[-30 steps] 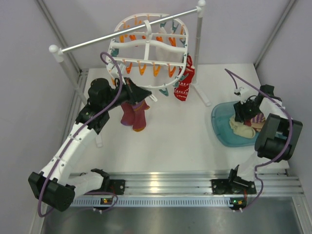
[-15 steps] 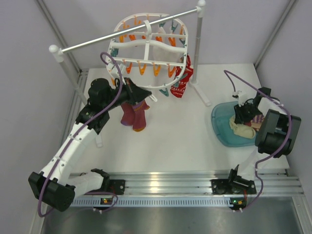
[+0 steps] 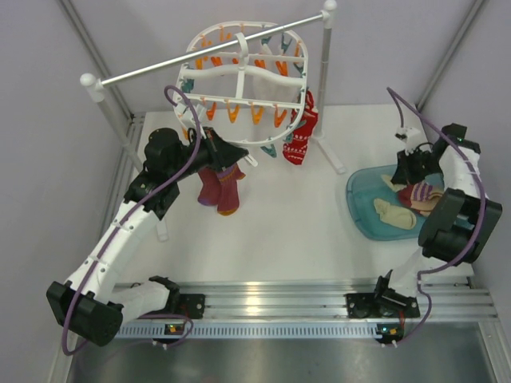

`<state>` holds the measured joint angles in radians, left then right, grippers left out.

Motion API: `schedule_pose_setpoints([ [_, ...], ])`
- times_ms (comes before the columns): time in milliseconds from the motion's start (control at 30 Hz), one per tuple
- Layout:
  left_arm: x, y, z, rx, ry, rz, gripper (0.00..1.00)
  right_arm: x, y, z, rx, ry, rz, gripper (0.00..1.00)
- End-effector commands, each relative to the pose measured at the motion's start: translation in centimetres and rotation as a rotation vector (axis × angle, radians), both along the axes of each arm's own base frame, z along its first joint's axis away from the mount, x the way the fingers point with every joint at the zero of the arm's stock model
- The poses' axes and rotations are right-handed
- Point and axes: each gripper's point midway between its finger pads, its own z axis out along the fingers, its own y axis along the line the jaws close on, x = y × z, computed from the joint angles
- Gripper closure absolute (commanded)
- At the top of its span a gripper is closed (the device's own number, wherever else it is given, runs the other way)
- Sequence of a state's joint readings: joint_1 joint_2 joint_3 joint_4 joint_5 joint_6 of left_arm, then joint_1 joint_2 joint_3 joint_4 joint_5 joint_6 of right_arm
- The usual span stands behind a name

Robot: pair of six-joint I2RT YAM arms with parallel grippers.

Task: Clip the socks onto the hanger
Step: Pick up the sock from the bin.

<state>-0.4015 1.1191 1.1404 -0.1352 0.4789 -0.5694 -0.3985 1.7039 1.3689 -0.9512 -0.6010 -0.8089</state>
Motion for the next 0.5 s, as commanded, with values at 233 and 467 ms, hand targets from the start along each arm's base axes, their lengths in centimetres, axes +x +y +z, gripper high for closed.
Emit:
schedule_pose_setpoints([
  [233,-0.8,0.0,0.4,-0.004,-0.032,-0.026,1.0,-4.2,5.3,7.8,0.304,0.039,0.062,1.0],
  [467,-0.9,0.1,0.2,-0.007,-0.028,-0.022,1.0,-3.3,3.6,4.2,0.496,0.204,-0.164,1.0],
])
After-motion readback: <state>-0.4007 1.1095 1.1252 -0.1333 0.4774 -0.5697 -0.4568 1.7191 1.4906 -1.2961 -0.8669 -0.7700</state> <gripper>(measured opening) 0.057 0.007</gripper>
